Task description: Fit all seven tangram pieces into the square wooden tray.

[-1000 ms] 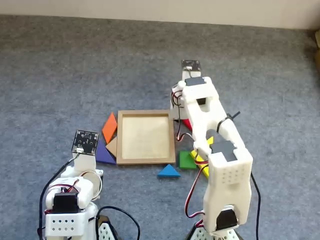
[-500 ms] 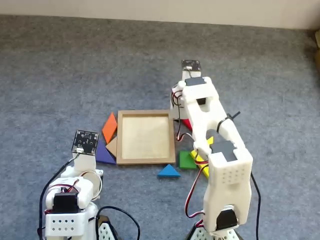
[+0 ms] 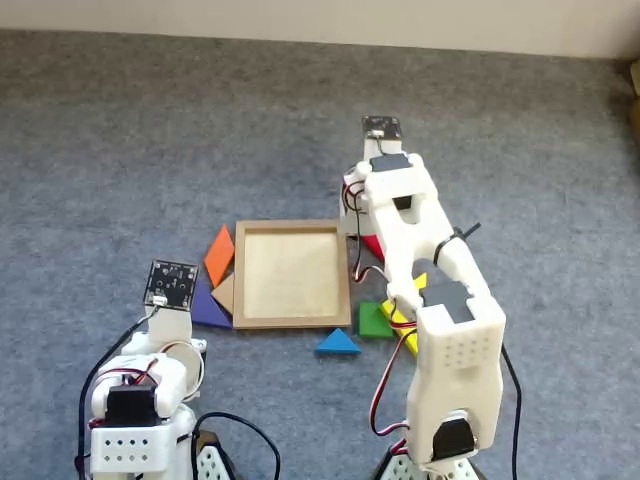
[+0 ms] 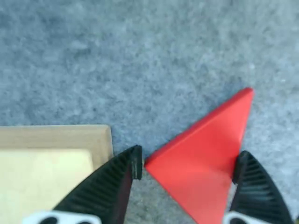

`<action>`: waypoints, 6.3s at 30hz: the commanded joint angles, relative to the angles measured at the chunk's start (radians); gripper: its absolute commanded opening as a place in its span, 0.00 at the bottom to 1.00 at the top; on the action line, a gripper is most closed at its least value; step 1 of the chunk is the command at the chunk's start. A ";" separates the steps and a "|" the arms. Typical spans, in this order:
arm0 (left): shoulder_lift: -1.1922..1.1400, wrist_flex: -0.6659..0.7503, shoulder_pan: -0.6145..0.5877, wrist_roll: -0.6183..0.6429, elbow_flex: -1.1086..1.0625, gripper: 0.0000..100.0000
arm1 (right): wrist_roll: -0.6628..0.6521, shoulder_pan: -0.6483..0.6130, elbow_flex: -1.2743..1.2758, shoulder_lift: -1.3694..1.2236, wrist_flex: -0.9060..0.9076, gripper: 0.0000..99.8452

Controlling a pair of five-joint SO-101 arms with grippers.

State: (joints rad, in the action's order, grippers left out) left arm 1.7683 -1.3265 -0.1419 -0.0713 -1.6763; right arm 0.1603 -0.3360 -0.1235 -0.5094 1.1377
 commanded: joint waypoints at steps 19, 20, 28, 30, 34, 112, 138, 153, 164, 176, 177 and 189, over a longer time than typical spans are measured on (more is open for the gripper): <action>0.051 -0.006 0.018 0.005 -0.019 0.00 | -0.014 -0.035 -0.056 0.025 0.108 0.36; 0.051 -0.006 0.018 0.005 -0.019 0.00 | -0.014 -0.038 -0.056 0.025 0.108 0.36; 0.051 -0.006 0.018 0.005 -0.019 0.00 | -0.074 -0.079 -0.050 0.025 0.105 0.36; 0.051 -0.006 0.018 0.005 -0.019 0.00 | -0.077 -0.071 -0.050 0.024 0.105 0.36; 0.051 -0.006 0.018 0.005 -0.019 0.00 | -0.078 -0.054 -0.050 0.024 0.105 0.36; 0.051 -0.006 0.018 0.005 -0.019 0.00 | -0.238 -0.042 -0.002 0.272 0.200 0.16; 0.051 -0.006 0.018 0.005 -0.019 0.00 | -0.176 0.110 -0.283 -0.102 0.217 0.36; 0.051 -0.006 0.018 0.005 -0.019 0.00 | -0.206 0.131 -0.450 -0.268 0.303 0.27; 0.051 -0.006 0.018 0.005 -0.019 0.00 | -0.206 0.131 -0.450 -0.259 0.334 0.17; 0.051 -0.006 0.018 0.005 -0.019 0.00 | -0.222 0.102 -0.444 -0.148 0.423 0.36; 0.051 -0.006 0.018 0.005 -0.019 0.00 | -0.247 0.096 -0.444 -0.131 0.424 0.36; 0.051 -0.006 0.018 0.005 -0.019 0.00 | -0.338 0.099 -0.045 0.122 0.203 0.36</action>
State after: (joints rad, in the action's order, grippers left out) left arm 1.7683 -1.3265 -0.1419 -0.0713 -1.6763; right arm -0.1527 -0.2317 -0.2739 -0.5324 1.4246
